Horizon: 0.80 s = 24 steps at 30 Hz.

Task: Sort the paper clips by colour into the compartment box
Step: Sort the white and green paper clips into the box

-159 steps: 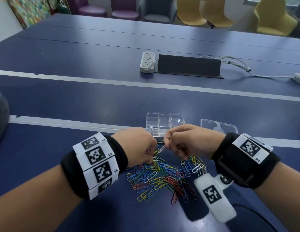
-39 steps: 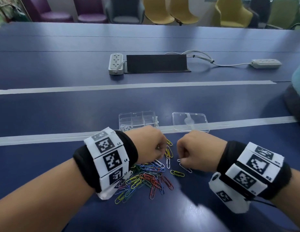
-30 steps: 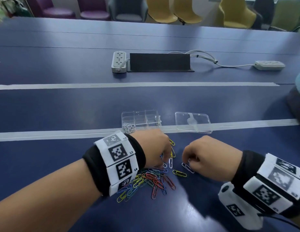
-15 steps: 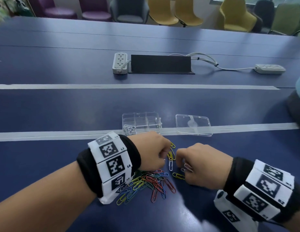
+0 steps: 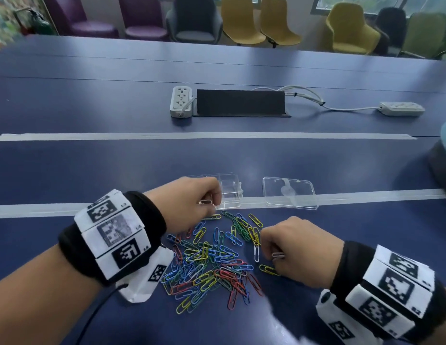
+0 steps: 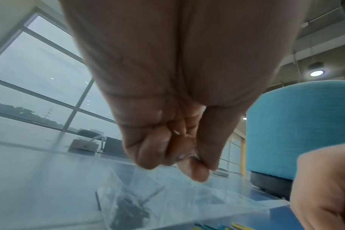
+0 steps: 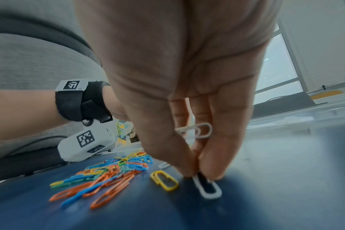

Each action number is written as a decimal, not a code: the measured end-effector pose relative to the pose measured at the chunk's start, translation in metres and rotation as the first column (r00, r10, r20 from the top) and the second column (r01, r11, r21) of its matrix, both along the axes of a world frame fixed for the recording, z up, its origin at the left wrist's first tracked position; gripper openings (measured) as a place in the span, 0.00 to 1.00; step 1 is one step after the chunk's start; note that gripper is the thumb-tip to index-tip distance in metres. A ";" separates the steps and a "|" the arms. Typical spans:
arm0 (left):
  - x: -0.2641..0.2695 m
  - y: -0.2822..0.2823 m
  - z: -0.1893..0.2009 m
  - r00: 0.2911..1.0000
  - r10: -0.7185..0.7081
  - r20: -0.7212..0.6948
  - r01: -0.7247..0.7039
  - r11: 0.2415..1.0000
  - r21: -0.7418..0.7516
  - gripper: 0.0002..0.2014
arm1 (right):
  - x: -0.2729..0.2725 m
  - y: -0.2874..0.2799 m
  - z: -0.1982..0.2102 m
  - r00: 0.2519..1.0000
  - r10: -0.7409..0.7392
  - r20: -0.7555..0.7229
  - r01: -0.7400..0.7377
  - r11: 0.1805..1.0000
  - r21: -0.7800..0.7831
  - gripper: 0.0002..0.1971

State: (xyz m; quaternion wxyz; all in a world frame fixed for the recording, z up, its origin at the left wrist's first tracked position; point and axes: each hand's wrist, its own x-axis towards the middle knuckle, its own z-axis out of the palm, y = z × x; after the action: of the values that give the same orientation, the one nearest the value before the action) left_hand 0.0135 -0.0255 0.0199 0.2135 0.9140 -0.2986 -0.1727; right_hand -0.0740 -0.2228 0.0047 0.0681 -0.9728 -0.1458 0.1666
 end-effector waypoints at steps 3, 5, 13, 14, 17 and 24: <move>0.011 0.006 0.004 0.996 0.077 0.054 -0.076 0.997 -0.015 0.05 | 0.001 0.002 0.001 1.000 0.002 -0.027 -0.003 0.999 -0.034 0.11; 0.017 0.007 0.006 0.987 0.118 0.109 -0.120 0.993 0.012 0.07 | 0.003 0.003 0.002 0.999 -0.004 -0.033 0.003 0.999 -0.045 0.11; 0.017 0.006 0.000 0.982 0.080 0.174 -0.104 0.986 0.130 0.13 | 0.011 0.002 0.005 0.999 -0.016 -0.041 0.019 0.997 0.075 0.10; 0.016 0.006 0.000 0.985 0.075 0.158 -0.095 0.988 0.123 0.14 | 0.013 0.003 0.006 0.999 -0.009 -0.040 0.012 0.996 0.093 0.11; 0.014 0.008 -0.001 0.989 0.064 0.133 -0.077 0.993 0.090 0.18 | 0.018 0.007 0.006 0.999 0.034 -0.030 -0.029 0.991 0.131 0.13; 0.011 0.016 -0.002 0.983 0.065 0.173 -0.062 0.998 -0.021 0.14 | 0.017 0.011 0.003 0.979 0.200 -0.036 -0.195 0.975 0.108 0.18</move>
State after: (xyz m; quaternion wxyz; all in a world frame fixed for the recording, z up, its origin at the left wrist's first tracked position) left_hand 0.0245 -0.0091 0.0183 0.1994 0.9329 -0.2880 -0.0834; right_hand -0.0569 -0.2116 0.0075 0.1052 -0.9444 -0.2486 0.1875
